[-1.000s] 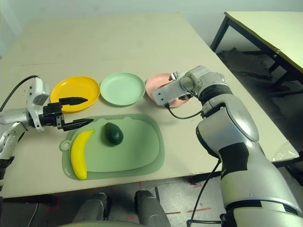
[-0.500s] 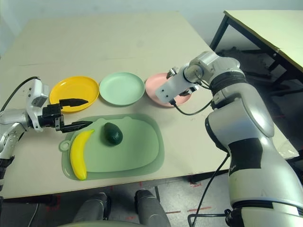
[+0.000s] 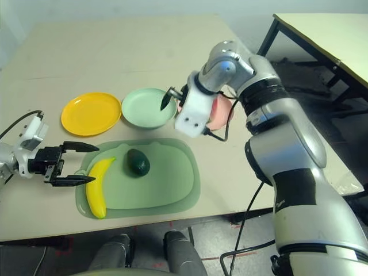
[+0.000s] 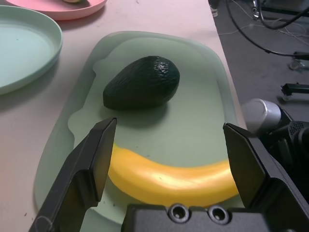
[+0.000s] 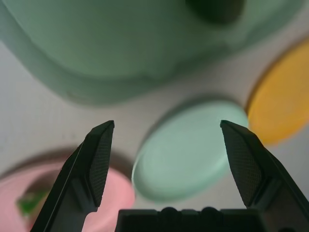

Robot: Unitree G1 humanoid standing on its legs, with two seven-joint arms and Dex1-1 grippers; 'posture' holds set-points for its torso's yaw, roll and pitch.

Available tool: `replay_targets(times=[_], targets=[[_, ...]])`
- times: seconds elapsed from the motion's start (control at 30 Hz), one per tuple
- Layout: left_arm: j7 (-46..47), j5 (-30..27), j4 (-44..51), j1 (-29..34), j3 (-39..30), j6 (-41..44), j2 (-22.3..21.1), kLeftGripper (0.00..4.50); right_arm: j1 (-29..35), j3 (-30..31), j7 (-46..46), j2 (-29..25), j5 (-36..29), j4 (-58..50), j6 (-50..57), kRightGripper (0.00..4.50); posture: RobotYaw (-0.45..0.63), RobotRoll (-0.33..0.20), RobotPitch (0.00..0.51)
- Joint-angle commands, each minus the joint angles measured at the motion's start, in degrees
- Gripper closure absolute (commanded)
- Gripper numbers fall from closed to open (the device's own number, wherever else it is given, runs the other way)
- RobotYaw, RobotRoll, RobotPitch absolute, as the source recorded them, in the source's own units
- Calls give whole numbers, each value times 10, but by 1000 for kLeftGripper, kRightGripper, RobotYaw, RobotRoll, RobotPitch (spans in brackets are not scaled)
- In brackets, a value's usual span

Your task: Place the fruits into color-matched plates.

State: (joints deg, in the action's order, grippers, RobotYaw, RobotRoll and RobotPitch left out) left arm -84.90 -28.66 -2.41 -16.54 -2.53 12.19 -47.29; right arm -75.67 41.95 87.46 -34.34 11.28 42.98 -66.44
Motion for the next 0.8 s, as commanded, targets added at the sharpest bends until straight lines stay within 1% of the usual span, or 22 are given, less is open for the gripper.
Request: replay_targets(times=[0.03, 0.13, 0.27, 0.47, 0.6, 0.8], targets=[[3, -2, 7, 11, -9, -2, -5, 0, 15, 33, 29, 2, -42, -67, 10, 57, 20, 0, 122], [9, -2, 12, 15, -10, 1, -5, 0, 15, 37, 29, 16, -45, -71, 18, 57, 41, 0, 127], [20, -2, 27, 29, -10, 4, -4, 0, 1, 37, -7, 47, 16, -24, -18, 57, 56, 0, 133], [30, -2, 27, 34, -13, 5, -5, 0, -3, 53, -36, 91, 40, -3, -38, 57, 70, 0, 139], [35, 0, 22, 32, -13, 4, -5, 0, -3, 66, -60, 110, 77, 22, -59, 57, 87, 0, 144], [49, 1, 32, 46, -16, 4, -6, 0, -11, 78, -82, 133, 84, 25, -62, 57, 110, 0, 145]])
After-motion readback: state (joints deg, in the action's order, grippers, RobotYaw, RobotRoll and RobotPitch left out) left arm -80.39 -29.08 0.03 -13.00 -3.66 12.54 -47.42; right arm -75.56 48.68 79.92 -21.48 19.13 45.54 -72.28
